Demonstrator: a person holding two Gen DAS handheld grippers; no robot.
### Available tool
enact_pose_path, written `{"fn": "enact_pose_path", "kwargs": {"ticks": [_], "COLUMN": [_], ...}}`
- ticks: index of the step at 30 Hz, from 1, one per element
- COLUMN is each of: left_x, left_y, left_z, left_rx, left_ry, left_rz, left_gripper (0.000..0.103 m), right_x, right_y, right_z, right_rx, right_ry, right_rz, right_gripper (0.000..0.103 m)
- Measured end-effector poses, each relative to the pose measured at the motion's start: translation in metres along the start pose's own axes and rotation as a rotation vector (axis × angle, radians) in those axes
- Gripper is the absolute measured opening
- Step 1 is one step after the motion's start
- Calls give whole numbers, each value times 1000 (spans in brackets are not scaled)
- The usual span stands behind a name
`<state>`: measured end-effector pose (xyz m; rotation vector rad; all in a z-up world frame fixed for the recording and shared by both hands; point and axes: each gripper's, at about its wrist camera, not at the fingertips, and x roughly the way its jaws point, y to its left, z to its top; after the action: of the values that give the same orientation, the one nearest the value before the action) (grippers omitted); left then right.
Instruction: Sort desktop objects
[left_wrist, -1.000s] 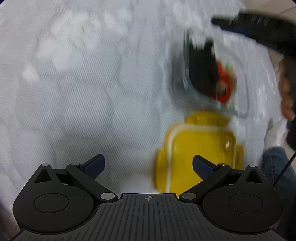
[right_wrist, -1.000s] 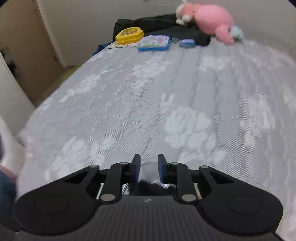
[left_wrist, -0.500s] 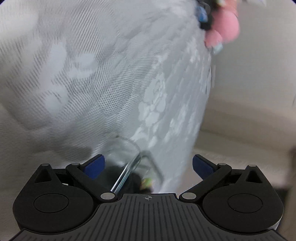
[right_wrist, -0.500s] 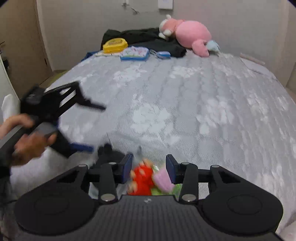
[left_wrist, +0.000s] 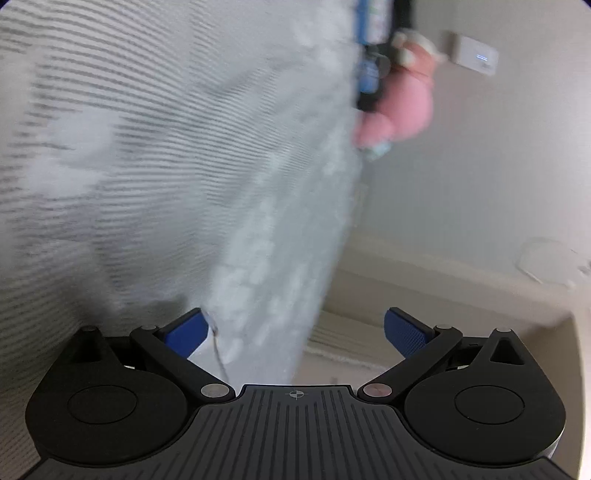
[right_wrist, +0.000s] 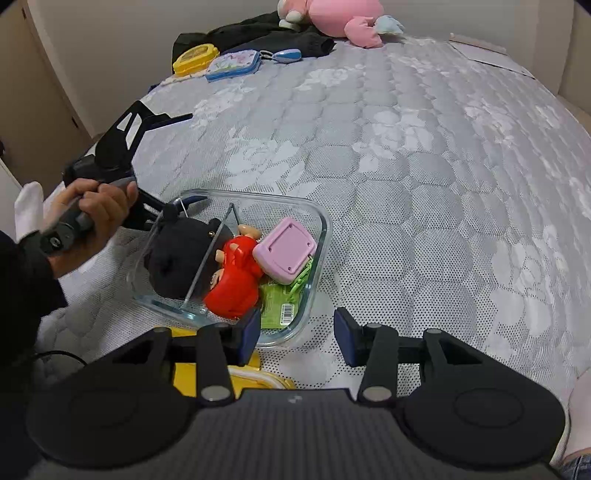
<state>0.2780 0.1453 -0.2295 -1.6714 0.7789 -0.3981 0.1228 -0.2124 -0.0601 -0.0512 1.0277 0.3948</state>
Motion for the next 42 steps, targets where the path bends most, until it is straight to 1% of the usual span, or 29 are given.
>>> {"fn": "enact_pose_path", "kwargs": {"ticks": [2, 4, 5, 7, 9, 10, 11, 14, 15, 17, 19, 21, 22, 24, 26, 27, 28, 30, 32, 33, 34, 35, 36, 37, 38, 39, 40, 42], "left_x": [0, -4, -6, -7, -8, -9, -13, -11, -13, -20, -27, -37, -41, -45, -58, -61, -67, -77, -86, -90, -91, -91, -90, -88, -87, -87, -86, -87], "left_y": [-6, -19, -26, -41, -55, -63, -67, -85, -85, -83, -81, -88, -93, -102, -116, -121, -124, -119, -110, -105, -101, -99, -102, -108, -115, -123, -128, -132], "left_z": [-2, -4, -6, -15, -29, -37, -45, -70, -76, -89, -101, -110, -114, -121, -137, -144, -155, -167, -177, -183, -187, -191, -193, -195, -194, -190, -183, -165], "left_rx": [37, 95, 123, 176, 223, 259, 297, 443, 465, 465, 467, 489, 507, 562, 665, 716, 757, 789, 833, 862, 881, 900, 921, 952, 977, 978, 954, 884], "left_ry": [46, 92, 117, 178, 247, 280, 298, 357, 372, 409, 442, 431, 421, 393, 340, 298, 238, 134, 51, 29, 37, 53, 97, 130, 151, 163, 159, 124], "left_rz": [-95, -164, -191, -224, -227, -202, -161, 43, 79, 94, 107, 108, 125, 197, 329, 418, 527, 717, 883, 948, 1003, 1051, 1071, 1072, 1068, 1060, 1032, 936], "left_gripper": [103, 103, 103, 103, 103, 103, 103, 103, 103, 103, 103, 103, 103, 103, 103, 103, 103, 103, 103, 103, 103, 103, 103, 103, 103, 103, 103, 103], "right_x": [-6, -11, -13, -17, -20, -22, -23, -29, -32, -34, -36, -35, -35, -32, -28, -25, -21, -13, -6, -2, 2, 6, 11, 16, 21, 25, 29, 37], "right_y": [1, 1, 2, 4, 7, 9, 11, 18, 19, 23, 25, 27, 28, 29, 27, 25, 22, 16, 9, 5, 1, -1, -3, -5, -6, -8, -10, -17], "right_z": [-1, -1, -1, -2, -1, 0, 1, 7, 9, 12, 14, 15, 15, 18, 22, 25, 28, 32, 34, 34, 35, 35, 35, 36, 36, 37, 38, 43], "right_rx": [15, 40, 55, 71, 74, 69, 63, 51, 51, 52, 50, 37, 27, 1, -3, 12, 34, 94, 149, 176, 195, 197, 187, 169, 151, 133, 119, 120], "right_ry": [-21, -41, -51, -61, -68, -72, -76, -96, -106, -125, -137, -139, -139, -139, -132, -120, -104, -70, -34, -17, 1, 19, 39, 61, 78, 90, 96, 100], "right_rz": [5, 19, 29, 43, 50, 50, 49, 44, 41, 35, 29, 20, 10, -18, -34, -36, -32, -7, 9, 15, 14, 2, -17, -39, -60, -79, -96, -87], "right_gripper": [49, 59, 61, 62, 62, 62, 62, 63, 63, 66, 71, 72, 71, 71, 70, 68, 65, 63, 54, 45, 34, 30, 28, 28, 28, 28, 28, 30]}}
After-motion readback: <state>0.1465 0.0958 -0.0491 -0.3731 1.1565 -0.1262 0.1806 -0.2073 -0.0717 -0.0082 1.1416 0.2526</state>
